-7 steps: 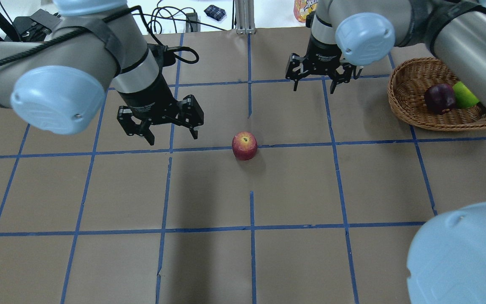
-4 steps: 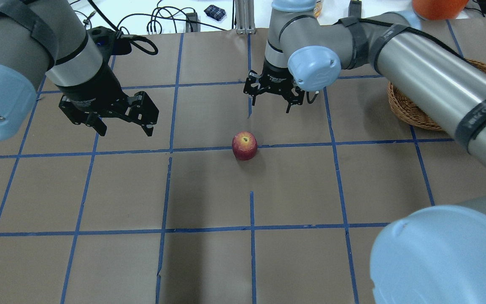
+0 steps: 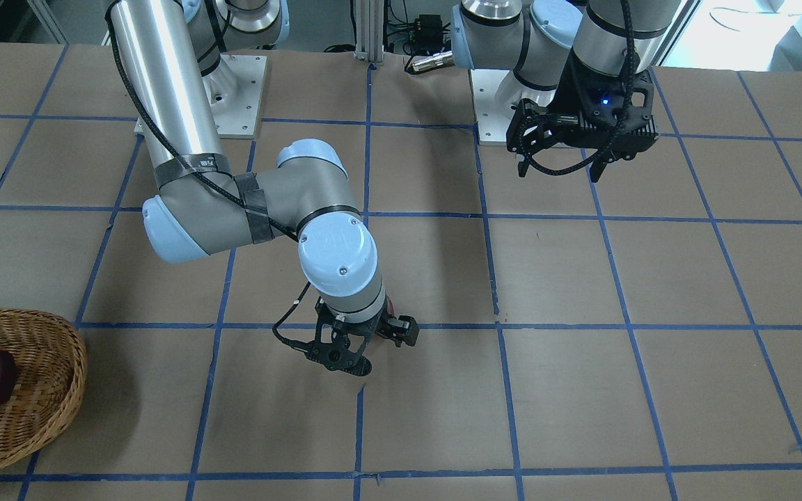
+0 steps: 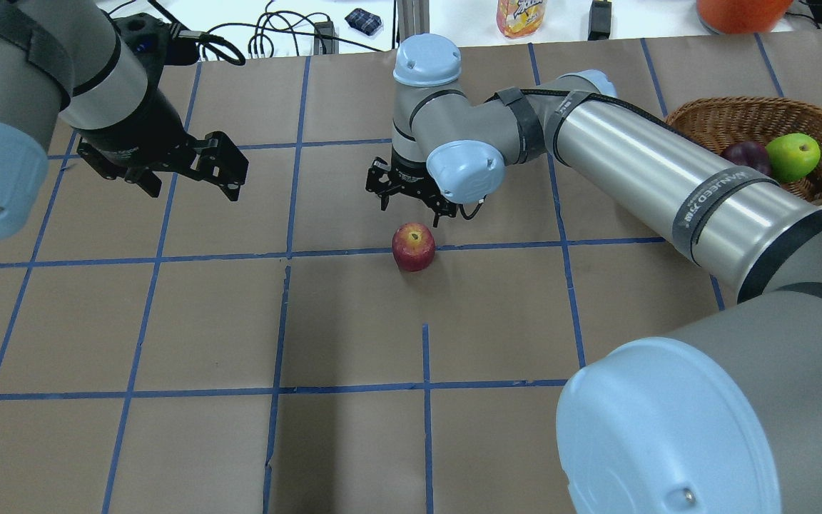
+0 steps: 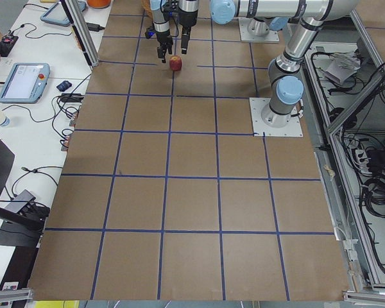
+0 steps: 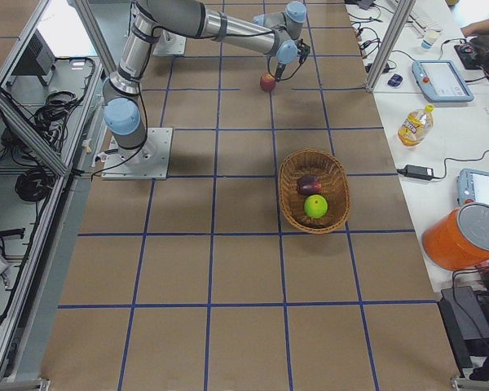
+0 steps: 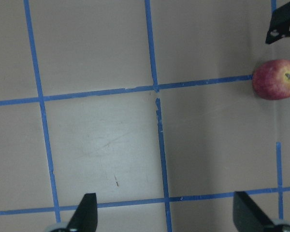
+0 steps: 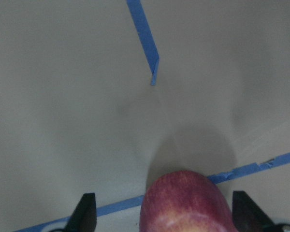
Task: Put all apples into basket
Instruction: 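Grasp the red-yellow apple with the right gripper, then carry the red-yellow apple into the basket with the right gripper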
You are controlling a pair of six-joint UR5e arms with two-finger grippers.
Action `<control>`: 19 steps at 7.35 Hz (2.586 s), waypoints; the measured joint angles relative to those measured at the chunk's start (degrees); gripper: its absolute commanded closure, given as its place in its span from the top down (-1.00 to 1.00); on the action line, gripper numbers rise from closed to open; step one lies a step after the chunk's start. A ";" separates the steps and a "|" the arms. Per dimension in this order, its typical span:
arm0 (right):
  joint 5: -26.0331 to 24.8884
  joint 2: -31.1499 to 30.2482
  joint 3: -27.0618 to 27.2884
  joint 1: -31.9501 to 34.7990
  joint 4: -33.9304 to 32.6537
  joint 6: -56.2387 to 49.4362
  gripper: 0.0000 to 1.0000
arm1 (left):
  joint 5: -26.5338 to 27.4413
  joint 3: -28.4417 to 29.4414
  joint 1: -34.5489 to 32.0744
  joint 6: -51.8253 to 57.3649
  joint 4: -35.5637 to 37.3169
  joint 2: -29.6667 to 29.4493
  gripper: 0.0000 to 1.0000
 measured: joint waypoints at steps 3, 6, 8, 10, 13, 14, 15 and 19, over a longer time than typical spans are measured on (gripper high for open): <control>0.14 -0.11 4.22 0.17 -0.84 0.14 1.00 | -0.25 -0.14 0.02 0.00 0.61 0.10 1.00; 2.63 0.00 4.80 0.36 -0.94 -0.09 -1.00 | -0.36 -0.17 0.05 -0.09 0.60 -0.10 1.00; 2.47 -0.33 4.20 -0.12 -0.80 -0.42 -1.00 | -0.41 -0.17 0.02 -0.18 0.60 -0.05 1.00; 1.91 -2.29 2.06 -2.68 0.67 -1.17 -1.00 | -0.47 -0.16 0.02 -0.16 0.60 0.00 1.00; 0.02 -5.50 -2.84 -14.22 10.63 -14.93 -1.00 | -0.26 -0.15 0.02 -0.07 0.51 0.13 1.00; -1.31 -5.99 -3.36 -18.04 12.08 -20.45 -1.00 | -0.18 -0.12 0.00 -0.07 0.41 0.27 1.00; -3.60 -6.18 -3.50 -21.37 12.73 -25.92 -1.00 | -0.16 -0.11 -0.07 -0.06 0.35 0.36 1.00; -10.30 -6.20 -3.36 -33.27 12.80 -47.01 -1.00 | -0.21 -0.04 -0.18 -0.06 0.27 0.01 1.00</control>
